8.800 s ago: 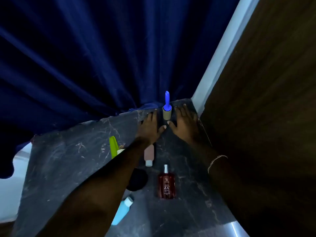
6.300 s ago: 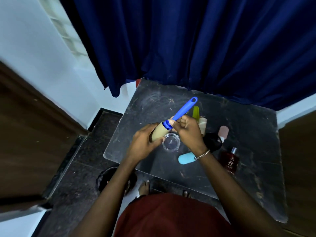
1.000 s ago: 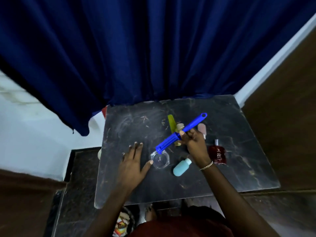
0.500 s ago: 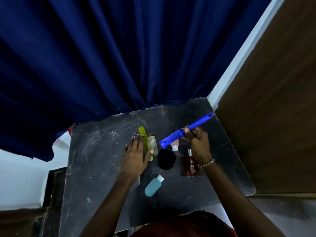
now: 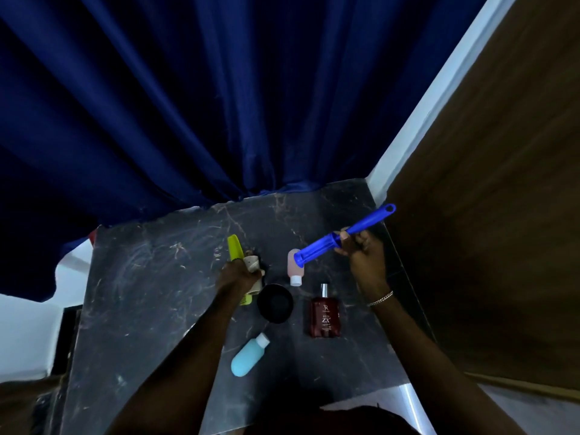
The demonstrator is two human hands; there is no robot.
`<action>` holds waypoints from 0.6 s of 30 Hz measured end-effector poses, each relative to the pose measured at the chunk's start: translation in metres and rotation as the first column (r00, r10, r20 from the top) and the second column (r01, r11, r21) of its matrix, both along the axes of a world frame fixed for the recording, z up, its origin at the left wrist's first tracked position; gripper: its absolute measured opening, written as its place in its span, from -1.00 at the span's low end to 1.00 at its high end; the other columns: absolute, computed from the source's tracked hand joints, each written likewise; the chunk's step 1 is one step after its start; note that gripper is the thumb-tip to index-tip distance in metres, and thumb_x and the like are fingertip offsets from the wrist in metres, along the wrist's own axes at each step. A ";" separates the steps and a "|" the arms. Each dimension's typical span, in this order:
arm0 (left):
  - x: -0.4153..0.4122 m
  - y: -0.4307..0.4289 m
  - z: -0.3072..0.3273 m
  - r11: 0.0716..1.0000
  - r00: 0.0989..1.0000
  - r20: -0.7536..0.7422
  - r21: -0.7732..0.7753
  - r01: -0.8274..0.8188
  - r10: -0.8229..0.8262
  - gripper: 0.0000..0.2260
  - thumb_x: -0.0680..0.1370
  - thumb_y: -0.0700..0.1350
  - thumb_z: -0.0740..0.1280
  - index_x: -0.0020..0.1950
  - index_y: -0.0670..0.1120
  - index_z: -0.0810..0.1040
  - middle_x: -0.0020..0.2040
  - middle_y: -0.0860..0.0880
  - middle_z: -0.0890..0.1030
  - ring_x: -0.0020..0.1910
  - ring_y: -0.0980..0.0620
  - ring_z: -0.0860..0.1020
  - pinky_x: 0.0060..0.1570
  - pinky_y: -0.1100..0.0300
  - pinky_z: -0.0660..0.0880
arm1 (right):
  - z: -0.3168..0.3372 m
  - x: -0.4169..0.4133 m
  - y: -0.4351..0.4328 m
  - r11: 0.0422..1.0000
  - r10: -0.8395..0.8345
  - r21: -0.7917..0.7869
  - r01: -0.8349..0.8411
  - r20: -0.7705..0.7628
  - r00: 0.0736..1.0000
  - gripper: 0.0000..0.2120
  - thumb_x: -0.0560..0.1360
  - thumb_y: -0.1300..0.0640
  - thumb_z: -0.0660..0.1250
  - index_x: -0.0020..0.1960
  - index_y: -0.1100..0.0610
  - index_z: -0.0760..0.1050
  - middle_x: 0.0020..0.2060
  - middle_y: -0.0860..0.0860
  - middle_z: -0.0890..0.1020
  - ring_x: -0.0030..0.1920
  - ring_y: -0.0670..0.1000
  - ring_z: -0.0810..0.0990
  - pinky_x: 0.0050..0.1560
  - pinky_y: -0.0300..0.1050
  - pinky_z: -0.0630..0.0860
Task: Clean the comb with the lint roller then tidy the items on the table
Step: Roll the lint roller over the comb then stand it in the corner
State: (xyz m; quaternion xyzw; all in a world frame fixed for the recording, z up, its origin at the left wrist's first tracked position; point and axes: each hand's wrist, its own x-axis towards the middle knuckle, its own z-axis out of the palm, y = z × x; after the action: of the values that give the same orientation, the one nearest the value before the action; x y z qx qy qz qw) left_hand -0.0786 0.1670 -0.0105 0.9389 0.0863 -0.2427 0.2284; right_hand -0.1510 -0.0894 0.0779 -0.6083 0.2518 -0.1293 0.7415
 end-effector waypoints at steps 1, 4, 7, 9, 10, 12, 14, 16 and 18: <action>0.000 -0.002 -0.004 1.000 1.000 -0.014 -0.009 -0.018 0.018 -0.45 0.39 0.23 0.53 0.20 -0.12 0.64 0.17 -0.25 0.66 0.19 -0.23 0.63 0.13 0.00 0.57 | -0.003 0.000 -0.003 1.000 -0.002 0.001 0.002 0.000 1.000 -0.90 0.54 0.31 0.34 -0.05 0.13 0.56 -0.11 0.11 0.67 -0.09 -0.04 0.68 -0.07 -0.13 0.66; 0.001 -0.004 -0.019 0.999 0.999 0.006 -0.010 -0.049 0.049 -0.42 0.30 0.27 0.56 0.19 -0.03 0.66 0.15 -0.22 0.67 0.16 -0.21 0.64 0.11 0.02 0.59 | -0.008 -0.002 -0.009 1.000 -0.010 0.015 0.010 0.000 1.000 -0.92 0.54 0.30 0.35 -0.03 0.15 0.56 -0.09 0.13 0.67 -0.06 0.00 0.68 -0.08 -0.13 0.65; 0.001 -0.007 -0.022 0.999 0.998 0.043 -0.002 -0.049 0.049 -0.43 0.28 0.27 0.55 0.17 -0.01 0.66 0.12 -0.22 0.68 0.13 -0.22 0.65 0.10 0.01 0.61 | -0.012 -0.005 -0.014 1.000 -0.021 0.020 0.021 -0.013 1.000 -0.92 0.54 0.30 0.34 -0.03 0.15 0.55 -0.11 0.11 0.67 -0.09 -0.03 0.68 -0.11 -0.16 0.65; 0.001 -0.009 -0.019 0.999 0.998 0.042 -0.012 -0.039 0.040 -0.48 0.32 0.20 0.56 0.19 -0.03 0.66 0.12 -0.22 0.67 0.14 -0.22 0.64 0.10 0.02 0.59 | -0.014 -0.009 -0.016 1.000 -0.019 0.017 0.020 -0.016 1.000 -0.92 0.54 0.30 0.34 -0.04 0.14 0.55 -0.12 0.08 0.68 -0.09 -0.07 0.69 -0.10 -0.15 0.66; 0.001 -0.009 -0.017 0.999 0.998 0.045 -0.016 -0.040 0.040 -0.49 0.34 0.18 0.55 0.19 -0.05 0.65 0.13 -0.23 0.67 0.14 -0.23 0.64 0.09 0.02 0.57 | -0.015 -0.011 -0.017 1.000 -0.016 0.013 0.016 -0.019 1.000 -0.92 0.54 0.29 0.34 -0.03 0.14 0.55 -0.12 0.06 0.68 -0.09 -0.07 0.69 -0.10 -0.15 0.66; -0.001 -0.011 -0.007 0.999 0.997 0.058 -0.023 -0.043 0.044 -0.51 0.38 0.18 0.53 0.15 -0.12 0.63 0.12 -0.25 0.66 0.13 -0.25 0.63 0.06 0.01 0.56 | -0.016 -0.014 -0.019 1.000 -0.013 0.006 0.013 -0.024 1.000 -0.91 0.55 0.29 0.33 -0.02 0.13 0.56 -0.11 0.04 0.70 -0.07 -0.05 0.69 -0.09 -0.13 0.66; -0.003 -0.012 0.009 0.998 0.997 0.081 -0.060 -0.009 0.014 -0.57 0.43 0.12 0.52 0.09 -0.17 0.59 0.06 -0.23 0.68 0.06 -0.23 0.65 -0.03 0.05 0.55 | -0.014 -0.016 -0.019 1.000 -0.017 0.000 0.017 -0.020 1.000 -0.91 0.55 0.28 0.33 -0.02 0.12 0.57 -0.09 0.06 0.69 -0.03 0.00 0.69 -0.06 -0.08 0.66; -0.005 -0.009 0.023 0.990 0.992 0.127 -0.135 0.027 -0.010 -0.65 0.45 -0.01 0.52 0.09 -0.15 0.49 -0.08 -0.14 0.64 -0.08 -0.16 0.64 -0.17 0.13 0.43 | -0.009 -0.016 -0.017 0.999 -0.035 0.007 0.035 -0.008 0.999 -0.90 0.55 0.28 0.33 -0.03 0.11 0.57 -0.10 0.06 0.70 -0.02 0.03 0.68 -0.06 -0.05 0.64; -0.008 0.000 0.035 0.970 0.981 0.192 -0.242 0.038 0.010 -0.58 0.42 -0.07 0.53 0.12 -0.12 0.37 -0.19 0.00 0.57 -0.17 -0.13 0.60 -0.23 0.15 0.37 | -0.003 -0.015 -0.014 0.998 -0.047 0.028 0.047 0.011 0.999 -0.89 0.56 0.28 0.32 -0.04 0.10 0.57 -0.14 0.01 0.72 -0.04 0.02 0.69 -0.08 -0.08 0.64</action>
State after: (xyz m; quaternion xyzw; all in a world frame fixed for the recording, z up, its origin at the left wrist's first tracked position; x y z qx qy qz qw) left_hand -0.0862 0.1671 0.0250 0.9233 0.0267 -0.1613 0.3476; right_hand -0.1657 -0.1030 0.0754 -0.5909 0.2638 -0.1467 0.7482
